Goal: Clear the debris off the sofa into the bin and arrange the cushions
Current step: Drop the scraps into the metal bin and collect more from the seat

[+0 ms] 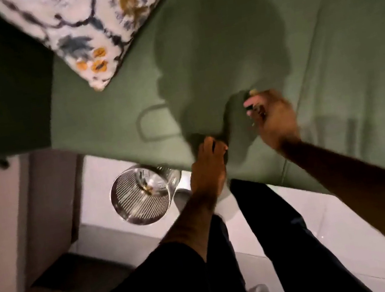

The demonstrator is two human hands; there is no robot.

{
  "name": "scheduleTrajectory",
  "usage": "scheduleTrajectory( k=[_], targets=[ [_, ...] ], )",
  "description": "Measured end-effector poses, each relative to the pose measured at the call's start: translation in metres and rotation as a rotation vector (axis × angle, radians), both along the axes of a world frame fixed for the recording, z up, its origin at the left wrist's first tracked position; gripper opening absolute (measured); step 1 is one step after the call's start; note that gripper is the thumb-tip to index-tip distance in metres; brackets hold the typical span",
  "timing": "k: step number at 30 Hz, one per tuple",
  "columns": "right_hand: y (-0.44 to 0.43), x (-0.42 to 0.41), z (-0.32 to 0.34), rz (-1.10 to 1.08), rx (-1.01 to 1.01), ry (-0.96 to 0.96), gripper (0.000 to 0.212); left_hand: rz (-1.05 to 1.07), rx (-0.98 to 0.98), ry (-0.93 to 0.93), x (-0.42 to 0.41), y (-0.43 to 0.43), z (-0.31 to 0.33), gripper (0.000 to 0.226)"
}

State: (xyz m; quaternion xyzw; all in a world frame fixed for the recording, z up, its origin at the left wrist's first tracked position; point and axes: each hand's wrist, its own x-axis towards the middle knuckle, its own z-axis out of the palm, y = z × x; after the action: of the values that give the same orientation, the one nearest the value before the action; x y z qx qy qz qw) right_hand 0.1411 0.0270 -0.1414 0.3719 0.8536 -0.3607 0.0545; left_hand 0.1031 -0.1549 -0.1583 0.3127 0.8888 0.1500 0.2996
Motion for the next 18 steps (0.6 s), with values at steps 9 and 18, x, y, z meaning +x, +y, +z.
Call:
scheduleTrajectory(
  k=[9,18],
  targets=[
    [-0.261,-0.019,-0.012,0.186,-0.378,-0.162,0.023,0.766,-0.144,-0.138,0.002,-0.193,-0.008,0.021],
    [-0.320,-0.053,-0.053,0.384,-0.514,-0.276,0.050,0.759,-0.230,-0.177,-0.047,-0.267,-0.036,0.043]
  ],
)
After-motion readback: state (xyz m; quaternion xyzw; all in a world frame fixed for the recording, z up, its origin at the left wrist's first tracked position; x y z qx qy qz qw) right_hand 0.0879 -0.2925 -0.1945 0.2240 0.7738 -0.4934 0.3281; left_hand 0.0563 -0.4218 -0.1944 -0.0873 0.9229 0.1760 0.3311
